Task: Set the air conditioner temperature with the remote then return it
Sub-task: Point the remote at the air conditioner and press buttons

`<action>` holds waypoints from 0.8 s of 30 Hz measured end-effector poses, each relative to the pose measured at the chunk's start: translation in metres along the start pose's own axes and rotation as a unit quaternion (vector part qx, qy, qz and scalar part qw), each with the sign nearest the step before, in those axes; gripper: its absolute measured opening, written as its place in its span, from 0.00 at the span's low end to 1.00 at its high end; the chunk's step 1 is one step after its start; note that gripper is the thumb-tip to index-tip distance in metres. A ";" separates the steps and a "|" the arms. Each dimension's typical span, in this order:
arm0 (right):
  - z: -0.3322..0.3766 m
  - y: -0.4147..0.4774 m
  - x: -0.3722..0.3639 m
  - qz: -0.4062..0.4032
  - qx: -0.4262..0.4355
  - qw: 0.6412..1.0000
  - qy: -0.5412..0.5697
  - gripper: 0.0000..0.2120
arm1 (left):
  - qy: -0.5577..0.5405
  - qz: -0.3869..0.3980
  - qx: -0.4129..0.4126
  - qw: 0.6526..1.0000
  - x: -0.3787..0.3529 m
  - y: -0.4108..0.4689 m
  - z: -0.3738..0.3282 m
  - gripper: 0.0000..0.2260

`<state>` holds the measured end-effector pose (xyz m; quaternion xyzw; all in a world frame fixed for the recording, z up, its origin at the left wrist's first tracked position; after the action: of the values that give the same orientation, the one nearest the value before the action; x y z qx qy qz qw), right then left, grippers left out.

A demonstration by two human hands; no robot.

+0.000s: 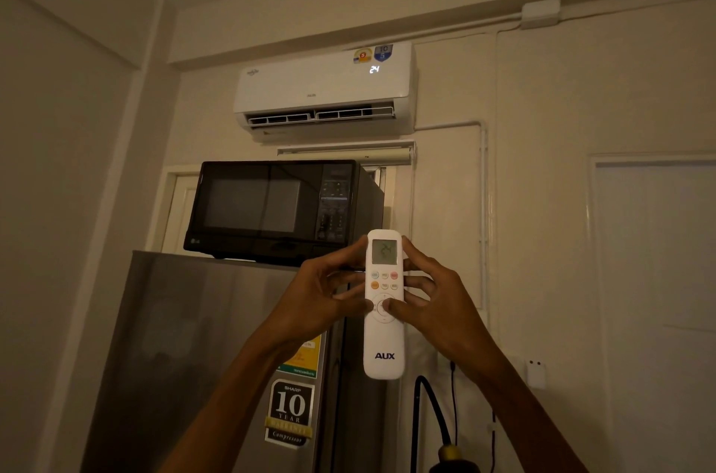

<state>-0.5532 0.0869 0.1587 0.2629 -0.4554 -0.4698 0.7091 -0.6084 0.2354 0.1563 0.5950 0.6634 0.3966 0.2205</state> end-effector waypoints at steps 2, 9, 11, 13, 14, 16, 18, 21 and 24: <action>0.000 0.000 0.000 0.000 0.002 1.000 0.001 0.35 | 0.000 -0.002 -0.001 1.000 0.000 0.000 0.000 0.34; -0.003 0.002 -0.001 -0.002 0.002 1.000 0.005 0.35 | 0.005 -0.004 -0.001 1.000 -0.001 0.001 0.000 0.34; -0.004 0.003 0.000 -0.003 0.002 1.000 0.006 0.35 | 0.006 -0.004 -0.003 1.000 -0.001 0.002 -0.001 0.34; -0.004 0.004 0.001 -0.001 0.003 1.000 0.003 0.35 | 0.006 -0.005 -0.003 1.000 -0.002 0.003 -0.001 0.34; -0.004 0.004 0.001 -0.001 0.004 1.000 0.002 0.35 | 0.005 -0.006 -0.002 1.000 -0.002 0.003 0.000 0.34; -0.005 0.005 0.002 -0.001 0.004 1.000 0.004 0.35 | 0.000 -0.006 -0.001 1.000 -0.002 0.004 0.001 0.34; -0.006 0.005 0.003 -0.002 0.006 1.000 0.007 0.35 | -0.001 -0.005 0.000 1.000 -0.003 0.005 0.002 0.34; -0.009 0.006 0.004 -0.004 0.007 1.000 0.007 0.35 | 0.005 -0.003 -0.007 1.000 -0.005 0.007 0.003 0.33; -0.012 0.008 0.005 -0.004 0.008 1.000 0.002 0.35 | 0.014 -0.004 -0.011 1.000 -0.006 0.010 0.005 0.34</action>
<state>-0.5380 0.0847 0.1616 0.2715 -0.4565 -0.4683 0.7061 -0.5970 0.2308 0.1605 0.5843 0.6644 0.4111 0.2194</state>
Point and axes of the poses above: each hand's wrist, its own y-axis towards the middle knuckle, its own x-axis out of the back of the hand, z = x × y, the point moved 6 cm from there along y, towards the middle knuckle, and after that the axes turned 11 degrees about -y, right-handed, at the moved point
